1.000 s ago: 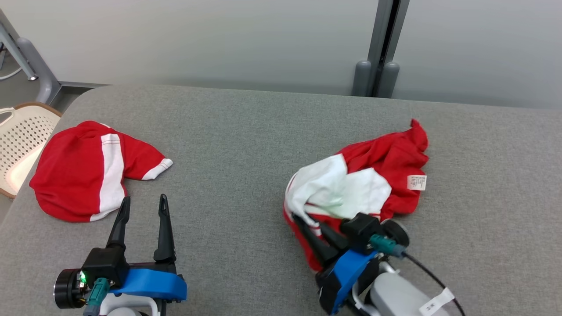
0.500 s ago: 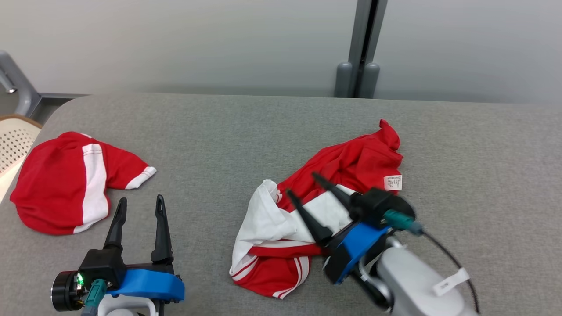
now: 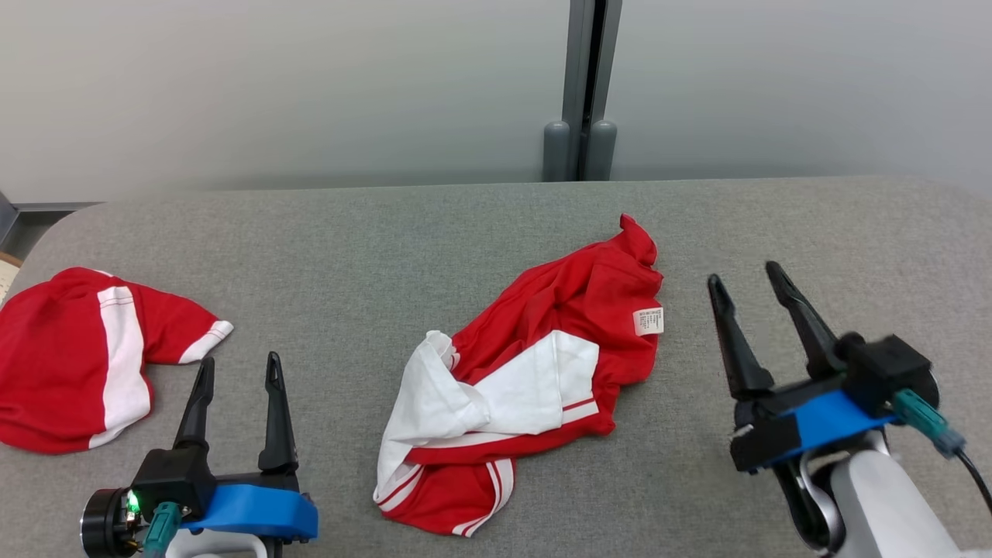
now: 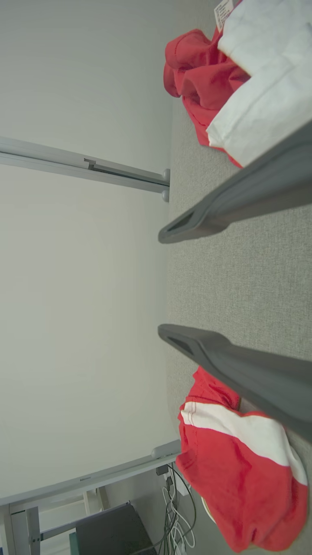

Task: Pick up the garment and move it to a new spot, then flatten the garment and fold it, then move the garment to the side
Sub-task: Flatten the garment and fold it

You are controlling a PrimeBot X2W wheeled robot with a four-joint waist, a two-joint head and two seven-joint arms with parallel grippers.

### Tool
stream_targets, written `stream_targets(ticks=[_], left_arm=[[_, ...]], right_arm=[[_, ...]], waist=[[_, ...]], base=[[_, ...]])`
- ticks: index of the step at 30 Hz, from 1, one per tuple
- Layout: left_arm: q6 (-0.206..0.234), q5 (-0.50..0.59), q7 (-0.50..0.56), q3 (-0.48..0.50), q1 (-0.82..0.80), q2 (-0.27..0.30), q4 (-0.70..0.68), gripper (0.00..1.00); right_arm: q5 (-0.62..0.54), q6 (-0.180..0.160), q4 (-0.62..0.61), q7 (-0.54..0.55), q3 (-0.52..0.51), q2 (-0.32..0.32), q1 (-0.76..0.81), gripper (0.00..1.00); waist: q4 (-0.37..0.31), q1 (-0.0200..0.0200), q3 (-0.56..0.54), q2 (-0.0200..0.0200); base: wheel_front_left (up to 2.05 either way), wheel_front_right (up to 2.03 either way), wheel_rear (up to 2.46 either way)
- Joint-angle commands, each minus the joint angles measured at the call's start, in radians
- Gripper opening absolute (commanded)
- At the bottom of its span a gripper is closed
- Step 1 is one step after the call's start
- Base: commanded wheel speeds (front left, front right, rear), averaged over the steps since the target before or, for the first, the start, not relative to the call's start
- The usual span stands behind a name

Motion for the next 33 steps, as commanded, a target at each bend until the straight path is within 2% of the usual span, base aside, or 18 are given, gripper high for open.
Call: stream_targets(ticks=[1, 9, 17, 27, 33], left_arm=[[-0.003, 0.007, -0.005, 0.001, 0.005, -0.001, -0.001, 1.0], [-0.01, 0.016, -0.005, 0.002, 0.008, -0.001, -0.002, 1.0], [-0.013, 0.027, -0.005, -0.013, 0.008, -0.001, -0.001, 1.0], [-0.048, 0.008, -0.005, -0.147, 0.025, -0.001, 0.113, 1.0], [-0.06, 0.003, -0.005, -0.19, 0.021, 0.0, 0.189, 1.0]], right_arm=[[-0.011, 0.0, -0.017, -0.003, -0.023, 0.009, 0.04, 1.0], [-0.057, 0.0, -0.083, -0.003, -0.119, 0.055, 0.171, 1.0], [-0.079, 0.0, -0.098, -0.003, -0.133, 0.077, 0.176, 1.0], [-0.077, 0.0, -0.087, -0.003, -0.13, 0.082, 0.185, 1.0], [-0.07, 0.0, -0.087, -0.003, -0.124, 0.083, 0.179, 1.0]], waist=[[-0.002, 0.0, -0.002, 0.0], [-0.005, 0.0, -0.006, 0.0], [-0.004, 0.0, -0.009, 0.0], [0.004, 0.0, -0.017, 0.0], [-0.004, 0.0, -0.007, 0.0]], base=[[0.0, 0.0, 0.0], [0.0, 0.0, 0.0], [0.0, 0.0, 0.0], [0.0, 0.0, 0.0], [0.0, 0.0, 0.0]])
